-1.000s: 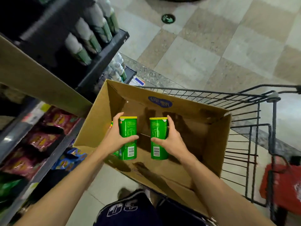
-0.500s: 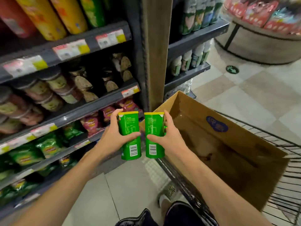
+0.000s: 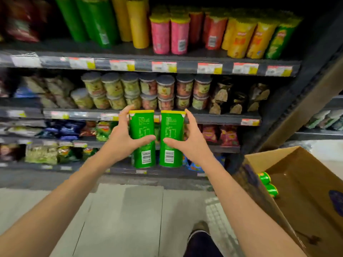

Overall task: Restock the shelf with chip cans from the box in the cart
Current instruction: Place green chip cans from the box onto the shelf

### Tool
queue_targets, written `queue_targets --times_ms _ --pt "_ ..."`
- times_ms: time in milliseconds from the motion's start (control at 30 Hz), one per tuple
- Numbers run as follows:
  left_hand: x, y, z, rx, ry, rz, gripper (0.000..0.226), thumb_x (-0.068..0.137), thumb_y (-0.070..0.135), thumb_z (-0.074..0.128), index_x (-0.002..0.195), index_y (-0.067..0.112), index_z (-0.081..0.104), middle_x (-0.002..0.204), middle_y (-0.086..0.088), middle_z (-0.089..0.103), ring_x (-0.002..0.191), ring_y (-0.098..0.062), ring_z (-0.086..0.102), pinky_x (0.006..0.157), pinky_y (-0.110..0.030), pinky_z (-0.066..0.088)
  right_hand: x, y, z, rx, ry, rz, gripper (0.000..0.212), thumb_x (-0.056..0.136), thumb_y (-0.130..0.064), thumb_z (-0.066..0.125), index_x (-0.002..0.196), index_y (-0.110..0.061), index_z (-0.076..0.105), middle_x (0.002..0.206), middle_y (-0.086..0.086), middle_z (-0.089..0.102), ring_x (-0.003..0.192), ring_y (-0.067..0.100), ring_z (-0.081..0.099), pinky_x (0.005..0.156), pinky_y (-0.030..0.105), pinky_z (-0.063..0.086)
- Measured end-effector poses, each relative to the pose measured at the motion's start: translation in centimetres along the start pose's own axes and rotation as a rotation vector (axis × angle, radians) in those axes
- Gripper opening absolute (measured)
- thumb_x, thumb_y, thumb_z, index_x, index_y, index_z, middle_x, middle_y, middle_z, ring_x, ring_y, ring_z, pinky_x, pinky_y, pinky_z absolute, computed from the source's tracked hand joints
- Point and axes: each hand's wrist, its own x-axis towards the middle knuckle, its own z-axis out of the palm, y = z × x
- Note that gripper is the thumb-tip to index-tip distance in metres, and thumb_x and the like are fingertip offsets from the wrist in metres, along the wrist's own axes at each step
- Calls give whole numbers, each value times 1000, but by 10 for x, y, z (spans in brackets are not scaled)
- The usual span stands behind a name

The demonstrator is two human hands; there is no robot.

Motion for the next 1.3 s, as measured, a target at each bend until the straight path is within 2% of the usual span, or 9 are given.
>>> queue_targets --times_ms 33,167,333,500,733,833,967,1167,1300 --pt "-5 -5 -19 3 39 4 99 71 34 84 145 33 18 109 23 55 89 17 60 80 -8 48 6 -11 18 0 -34 -25 121 56 -59 83 151 -49 9 150 -7 45 133 14 48 108 47 44" --pt "-21 -26 -88 -57 128 -19 96 72 29 84 144 36 20 112 14 63 94 -4 69 88 -34 56 28 -56 82 -15 -155 -130 116 59 -62 82 148 -55 7 158 -6 33 141 16 38 111 49 40" --pt "-19 -46 -157 -52 236 -6 93 70 35 80 141 42 20 114 8 63 94 -2 67 83 -32 58 63 -100 139 -33 -238 -261 111 75 -39 84 155 -43 8 159 -13 28 139 1 30 115 35 34" --pt "12 -63 -212 -31 284 66 91 74 29 80 142 37 20 113 10 61 96 -3 66 83 -26 56 106 -137 179 -49 -219 -338 109 78 -37 83 156 -40 7 154 -21 27 127 -12 23 104 20 27" --pt "86 -76 -297 49 280 174 92 78 22 80 145 31 17 117 10 59 93 -4 68 83 -24 55 181 -191 232 -6 -158 -390 110 77 -41 83 154 -48 4 160 -18 22 140 -1 26 114 31 31" --pt "114 -80 -332 132 316 228 92 76 29 82 142 33 19 117 14 56 92 1 66 81 -18 53 209 -215 251 4 -118 -416 108 79 -41 81 154 -48 4 156 -23 20 131 0 28 104 27 32" --pt "148 -88 -365 142 338 297 93 74 25 84 144 26 23 110 15 57 90 8 63 74 -7 47 238 -237 274 4 -38 -438 109 78 -39 82 156 -43 6 160 -11 24 131 4 30 106 32 34" --pt "195 -108 -399 87 355 356 95 71 34 87 142 35 23 115 8 62 96 -4 66 86 -36 57 273 -265 297 -21 73 -469 111 76 -32 85 157 -33 10 144 -15 42 123 -2 39 102 24 36" --pt "223 -118 -421 85 359 368 97 71 31 87 143 36 22 118 5 61 96 3 63 83 -27 56 296 -278 315 -21 117 -470 111 76 -30 85 157 -33 10 140 -16 47 122 -1 47 102 26 42"
